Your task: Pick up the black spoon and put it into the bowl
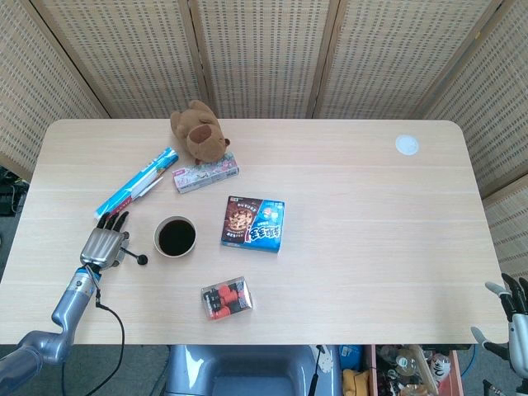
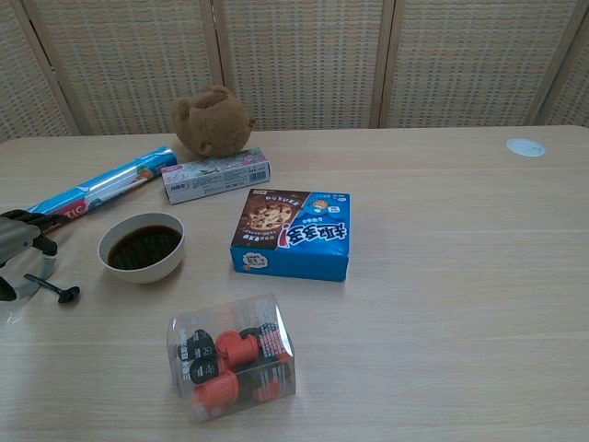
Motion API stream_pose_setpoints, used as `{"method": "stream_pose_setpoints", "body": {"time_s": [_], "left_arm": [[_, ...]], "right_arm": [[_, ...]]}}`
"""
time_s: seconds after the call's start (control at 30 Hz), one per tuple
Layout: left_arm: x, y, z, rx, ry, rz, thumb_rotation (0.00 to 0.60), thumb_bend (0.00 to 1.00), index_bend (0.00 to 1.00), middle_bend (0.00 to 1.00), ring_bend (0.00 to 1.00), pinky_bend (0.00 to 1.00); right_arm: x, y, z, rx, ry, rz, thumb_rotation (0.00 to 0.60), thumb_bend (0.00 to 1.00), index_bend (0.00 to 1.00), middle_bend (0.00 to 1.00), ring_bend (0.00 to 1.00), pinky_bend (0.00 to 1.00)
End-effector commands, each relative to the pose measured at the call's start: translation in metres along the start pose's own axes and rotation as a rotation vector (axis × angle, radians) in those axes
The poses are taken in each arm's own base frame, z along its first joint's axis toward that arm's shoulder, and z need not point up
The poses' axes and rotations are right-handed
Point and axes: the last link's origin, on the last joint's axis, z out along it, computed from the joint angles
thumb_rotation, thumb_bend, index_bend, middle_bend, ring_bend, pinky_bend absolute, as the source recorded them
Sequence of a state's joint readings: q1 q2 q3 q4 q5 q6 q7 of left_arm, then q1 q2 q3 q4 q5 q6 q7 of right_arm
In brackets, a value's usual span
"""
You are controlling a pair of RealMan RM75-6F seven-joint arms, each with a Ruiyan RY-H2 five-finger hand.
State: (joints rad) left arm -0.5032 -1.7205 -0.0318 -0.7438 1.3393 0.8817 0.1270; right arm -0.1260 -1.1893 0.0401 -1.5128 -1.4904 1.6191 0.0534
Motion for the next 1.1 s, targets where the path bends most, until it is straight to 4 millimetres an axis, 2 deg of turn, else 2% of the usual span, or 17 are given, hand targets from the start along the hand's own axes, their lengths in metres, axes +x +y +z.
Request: {"method": "stream_pose_setpoints", "body": {"time_s": [0.03,0.67,1.1], "left_arm": [[0.000,0.000,-0.001,0.001,-0.001,0.000,0.600,0.41,0.55,0.00,0.00,0.00],[0.008,0.002,-0.002,-0.011,0.023,-0.003,0.600,0.45,0.58,0.00,0.00,0.00],[0.024,-0.004,-0.007,-0.022,0.061,0.033,0.600,0.45,0.59,0.00,0.00,0.00]], "right_arm": [[0.000,0.000,0.000,0.000,0.000,0.000,0.600,0.26,0.27,0.19,0.05,0.20],[0.000,0.002,-0.001,-0.004,0.002,0.007,0.600,0.26,0.27,0.19,0.05,0.20],[0.000,0.002,-0.001,0.002,0.003,0.011,0.600,0.26,0.27,0.19,0.05,0.20]]}}
